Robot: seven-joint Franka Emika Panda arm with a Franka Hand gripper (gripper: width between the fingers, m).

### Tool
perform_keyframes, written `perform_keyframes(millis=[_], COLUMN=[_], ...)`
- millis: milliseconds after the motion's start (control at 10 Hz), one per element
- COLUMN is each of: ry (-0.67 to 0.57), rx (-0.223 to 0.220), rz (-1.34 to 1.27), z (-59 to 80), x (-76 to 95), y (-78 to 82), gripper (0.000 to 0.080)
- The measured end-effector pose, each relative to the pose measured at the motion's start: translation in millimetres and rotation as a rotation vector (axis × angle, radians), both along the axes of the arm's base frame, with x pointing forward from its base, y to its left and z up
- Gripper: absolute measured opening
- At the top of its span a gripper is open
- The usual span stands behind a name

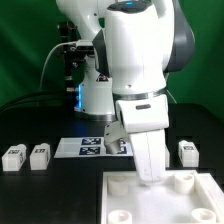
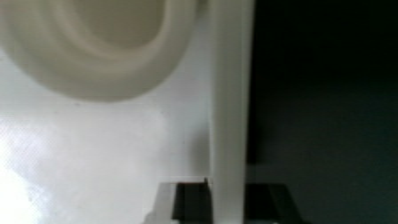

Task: Assemble one leg

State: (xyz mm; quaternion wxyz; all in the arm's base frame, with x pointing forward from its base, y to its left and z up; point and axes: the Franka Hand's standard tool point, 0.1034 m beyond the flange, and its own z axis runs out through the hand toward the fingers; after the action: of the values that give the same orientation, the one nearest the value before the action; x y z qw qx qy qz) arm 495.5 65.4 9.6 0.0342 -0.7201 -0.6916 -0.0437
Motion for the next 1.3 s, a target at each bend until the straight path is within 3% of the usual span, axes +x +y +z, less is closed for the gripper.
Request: perform_keyframes(millis=[200, 300, 500, 600, 700, 800, 1300], ry=[0.0, 0.001, 0.002, 0.002, 0.002, 0.003, 0.004], rx=[0.0, 0.0, 0.0, 0.0, 0.0, 0.0, 0.0], rz=[-0.002, -0.002, -0.003, -0.003, -0.003, -0.003, -0.003], z=[-0.1, -0.4, -0.7, -0.8, -1.0, -1.2, -2.0], x=[-0.2, -0.3, -0.5, -0.6, -0.7, -0.8, -1.3], y=[-0.6, -0.9, -1.0, -1.1, -1.1, -1.2, -1.4], gripper=[0.0059, 0.0155, 0.0429, 0.0429, 0.059, 0.0631, 0.0648])
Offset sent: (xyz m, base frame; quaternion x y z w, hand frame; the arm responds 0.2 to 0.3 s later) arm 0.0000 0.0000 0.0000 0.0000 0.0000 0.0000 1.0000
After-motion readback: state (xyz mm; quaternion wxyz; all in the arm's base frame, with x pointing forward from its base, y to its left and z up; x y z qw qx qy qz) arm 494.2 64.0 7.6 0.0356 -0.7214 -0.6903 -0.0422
